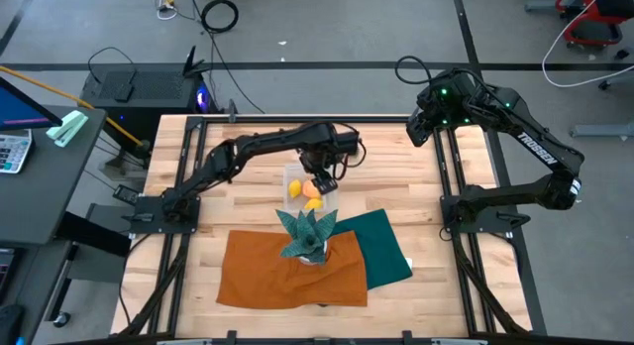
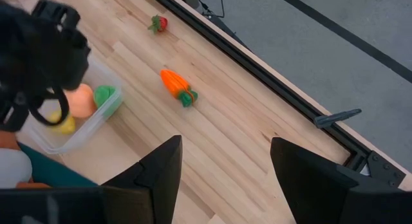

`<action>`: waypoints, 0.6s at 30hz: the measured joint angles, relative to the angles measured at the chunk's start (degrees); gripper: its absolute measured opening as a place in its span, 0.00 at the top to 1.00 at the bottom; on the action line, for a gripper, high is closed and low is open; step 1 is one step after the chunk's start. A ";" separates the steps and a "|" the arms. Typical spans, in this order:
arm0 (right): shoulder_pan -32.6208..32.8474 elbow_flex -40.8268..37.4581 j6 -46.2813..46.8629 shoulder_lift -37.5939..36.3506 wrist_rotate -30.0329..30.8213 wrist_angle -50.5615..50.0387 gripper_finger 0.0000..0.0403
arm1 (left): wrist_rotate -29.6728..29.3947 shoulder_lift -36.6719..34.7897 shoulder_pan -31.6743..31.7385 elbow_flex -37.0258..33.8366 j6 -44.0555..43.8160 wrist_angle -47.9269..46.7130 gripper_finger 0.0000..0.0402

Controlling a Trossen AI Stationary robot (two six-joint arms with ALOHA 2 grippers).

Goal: Pick and placing Produce into tupperware
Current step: Put the red strawberry into the transparent bin

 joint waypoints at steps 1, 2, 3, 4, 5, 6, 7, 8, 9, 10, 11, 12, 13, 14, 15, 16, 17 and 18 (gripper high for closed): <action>0.00 0.00 0.00 0.00 0.01 0.01 0.49 | 0.00 -0.53 0.40 0.01 -0.02 -0.31 0.46; 0.00 0.00 0.00 0.00 0.01 0.00 0.49 | 0.00 -1.02 0.80 0.01 -0.02 -0.64 0.47; 0.00 0.00 0.00 0.00 0.01 0.02 0.49 | 0.02 -1.63 1.25 0.01 -0.02 -0.77 0.47; 0.00 0.00 0.00 0.00 0.01 0.00 0.49 | 0.03 -2.28 1.70 0.01 -0.02 -0.79 0.48; 0.00 0.00 0.00 0.00 0.00 0.00 0.49 | 0.04 -3.00 2.21 0.01 -0.02 -0.76 0.49; 0.00 0.00 0.00 0.00 0.01 0.02 0.49 | 0.03 -3.68 2.79 0.01 -0.02 -0.66 0.49; 0.00 0.00 0.00 0.00 0.01 0.00 0.49 | 0.00 -4.15 3.38 0.08 -0.08 -0.43 0.50; 0.00 0.00 0.02 0.00 0.01 0.02 0.49 | 0.02 -4.65 4.04 0.09 -0.17 -0.37 0.50; 0.00 0.00 0.02 0.00 0.01 0.01 0.49 | 0.02 -4.88 4.66 0.09 -0.49 -0.37 0.51; 0.00 0.00 0.02 0.00 0.01 0.01 0.49 | 0.00 -5.12 5.29 0.09 -1.12 -0.35 0.51; 0.00 0.00 0.11 0.00 0.01 0.02 0.49 | 0.02 -5.33 5.93 0.08 -1.91 -0.38 0.51; 0.00 0.00 0.23 0.00 0.00 0.01 0.49 | 0.01 -5.49 6.49 0.07 -2.56 -0.36 0.52; 0.00 0.00 0.27 0.00 0.01 0.02 0.49 | 0.01 -5.65 7.04 0.07 -3.14 -0.27 0.52; 0.00 0.00 0.31 0.00 0.01 0.00 0.49 | 0.02 -5.72 7.59 0.07 -3.19 -0.27 0.52; 0.00 0.00 0.31 0.00 0.01 0.02 0.49 | 0.02 -5.72 8.09 0.07 -3.21 -0.27 0.52; 0.00 0.00 0.35 0.00 0.01 0.00 0.49 | 0.02 -5.71 8.57 0.07 -3.28 -0.26 0.52; 0.00 0.00 0.41 0.00 0.01 0.02 0.49 | 0.02 -5.69 8.96 0.07 -3.47 -0.26 0.52; 0.00 0.00 0.46 0.00 0.01 0.02 0.49 | 0.00 -5.69 9.24 0.07 -3.47 -0.11 0.51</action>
